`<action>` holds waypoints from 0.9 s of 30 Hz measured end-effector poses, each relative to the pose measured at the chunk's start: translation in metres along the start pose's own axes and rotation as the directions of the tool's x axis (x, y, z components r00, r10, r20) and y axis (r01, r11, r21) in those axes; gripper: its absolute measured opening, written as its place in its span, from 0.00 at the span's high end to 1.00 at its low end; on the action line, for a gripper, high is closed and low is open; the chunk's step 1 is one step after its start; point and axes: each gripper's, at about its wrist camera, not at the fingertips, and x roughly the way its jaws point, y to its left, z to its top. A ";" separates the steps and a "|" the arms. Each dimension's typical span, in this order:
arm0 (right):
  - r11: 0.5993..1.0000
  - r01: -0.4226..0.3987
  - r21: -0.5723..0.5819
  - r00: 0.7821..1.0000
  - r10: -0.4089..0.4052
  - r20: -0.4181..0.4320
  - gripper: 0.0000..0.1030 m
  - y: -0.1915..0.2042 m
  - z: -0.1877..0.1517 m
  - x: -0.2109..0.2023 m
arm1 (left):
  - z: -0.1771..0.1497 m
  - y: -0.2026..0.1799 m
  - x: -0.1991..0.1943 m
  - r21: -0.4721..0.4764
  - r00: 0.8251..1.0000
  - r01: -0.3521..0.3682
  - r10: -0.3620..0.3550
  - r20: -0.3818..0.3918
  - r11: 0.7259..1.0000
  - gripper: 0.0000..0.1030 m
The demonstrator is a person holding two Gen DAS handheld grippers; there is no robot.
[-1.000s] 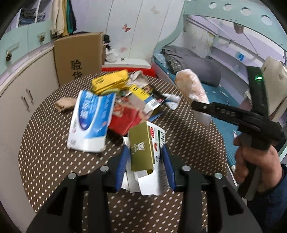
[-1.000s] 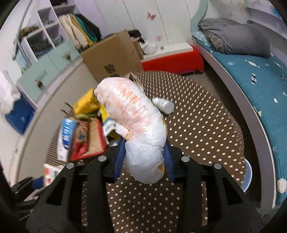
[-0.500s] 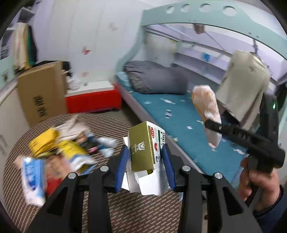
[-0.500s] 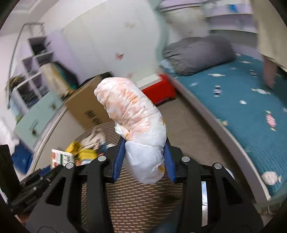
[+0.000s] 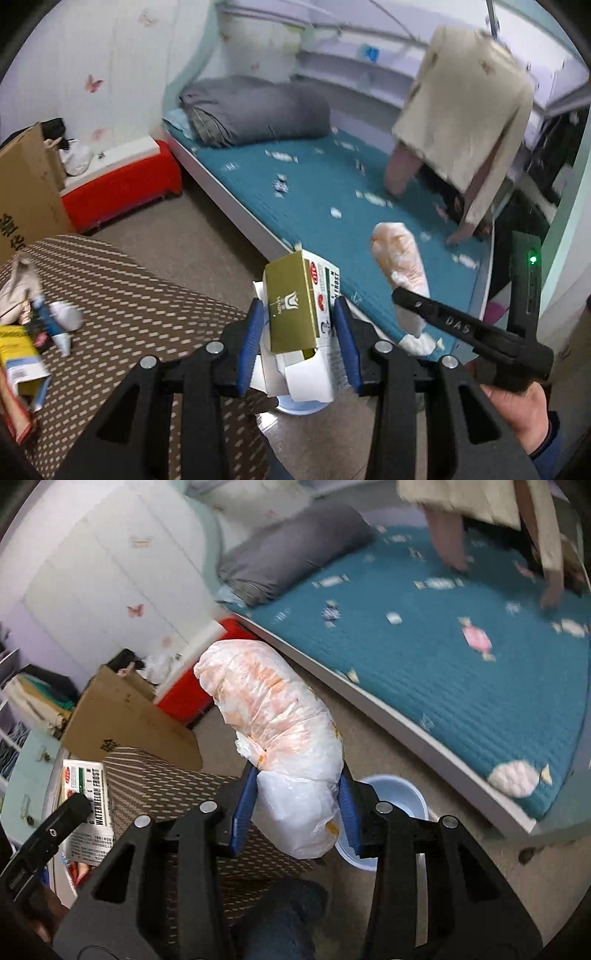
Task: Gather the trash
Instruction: 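Lift both held items and carry them toward the blue bin on the floor, then open the right tool over the bin while the left tool releases the box into it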
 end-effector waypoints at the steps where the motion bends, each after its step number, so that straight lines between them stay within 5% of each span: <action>1: 1.000 0.009 0.020 1.000 -0.008 -0.019 0.60 -0.008 -0.002 0.009 | 0.000 -0.006 0.018 0.008 0.999 0.007 -0.006 -0.034 1.000 0.63; 11: 0.988 0.035 0.151 0.989 -0.013 -0.145 0.54 -0.056 -0.012 0.076 | -0.013 -0.034 0.125 0.080 0.973 0.010 0.008 -0.229 0.997 0.60; 12: 0.985 0.036 0.171 0.989 -0.010 -0.150 0.51 -0.061 -0.013 0.081 | -0.015 -0.035 0.132 0.083 0.971 0.011 0.010 -0.240 0.996 0.54; 14: 0.979 0.037 0.198 0.985 -0.002 -0.175 0.40 -0.069 -0.013 0.092 | -0.016 -0.036 0.144 0.091 0.963 0.000 0.025 -0.269 0.996 0.27; 15: 0.976 0.044 0.213 0.982 -0.003 -0.187 0.28 -0.073 -0.014 0.096 | -0.017 -0.036 0.147 0.095 0.961 -0.013 0.039 -0.273 0.995 0.13; 20: 0.962 0.080 0.261 0.981 -0.030 -0.190 0.06 -0.083 -0.025 0.098 | -0.016 -0.032 0.138 0.111 0.968 -0.058 0.083 -0.239 0.992 0.13; 27: 0.964 0.117 0.240 0.988 -0.087 -0.130 0.06 -0.073 -0.031 0.070 | -0.014 -0.025 0.100 0.095 0.983 -0.074 0.088 -0.162 0.993 0.11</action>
